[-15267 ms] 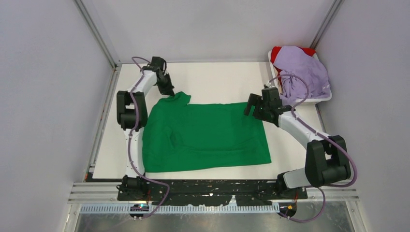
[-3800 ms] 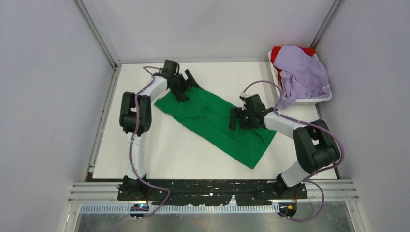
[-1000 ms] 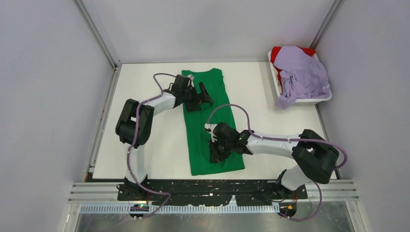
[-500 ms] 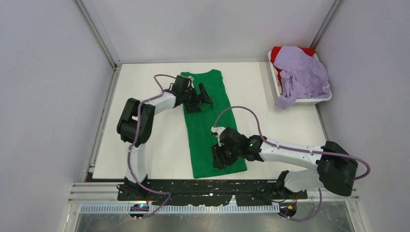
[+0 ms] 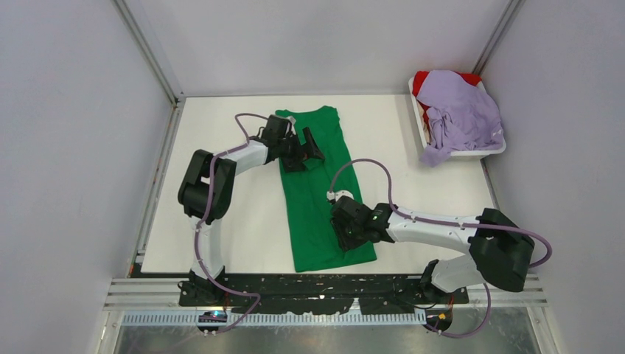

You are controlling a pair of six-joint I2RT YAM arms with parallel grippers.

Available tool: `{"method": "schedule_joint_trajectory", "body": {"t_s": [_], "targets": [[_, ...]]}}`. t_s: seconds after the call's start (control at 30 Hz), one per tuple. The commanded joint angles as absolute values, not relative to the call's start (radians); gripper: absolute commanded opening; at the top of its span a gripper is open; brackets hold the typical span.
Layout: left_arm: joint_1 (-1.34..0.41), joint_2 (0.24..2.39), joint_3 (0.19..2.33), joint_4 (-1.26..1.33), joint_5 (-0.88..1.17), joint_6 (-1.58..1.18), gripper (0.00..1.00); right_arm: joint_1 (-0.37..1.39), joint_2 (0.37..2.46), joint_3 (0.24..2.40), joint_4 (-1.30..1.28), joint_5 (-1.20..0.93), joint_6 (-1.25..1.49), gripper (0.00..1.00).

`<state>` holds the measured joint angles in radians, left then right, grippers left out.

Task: Fold and stack the t-shirts
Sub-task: Rotate the tshirt 90 degrees

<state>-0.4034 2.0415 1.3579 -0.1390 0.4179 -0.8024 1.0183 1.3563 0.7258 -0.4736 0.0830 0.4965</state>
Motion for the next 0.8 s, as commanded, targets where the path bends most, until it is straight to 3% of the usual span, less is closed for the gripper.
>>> {"method": "schedule_joint_trajectory", "body": {"t_s": [0.0,0.23,0.47,0.77], "targets": [[-0.399,2.026,1.374,-0.144,0.433,-0.784,1.0,1.022,1.383,0.735,-0.469,0.118,0.519,0.36],[-0.399,2.023,1.37,-0.14,0.428,-0.782,1.0,1.023,1.381,0.725,-0.466,0.124,0.523,0.07],[-0.399,2.032,1.382,-0.135,0.428,-0.791,1.0,1.048,1.298,0.728,-0.44,-0.004,0.45,0.05],[-0.399,2.04,1.386,-0.142,0.423,-0.792,1.0,1.113,1.408,0.746,-0.304,-0.131,0.43,0.09]]}}
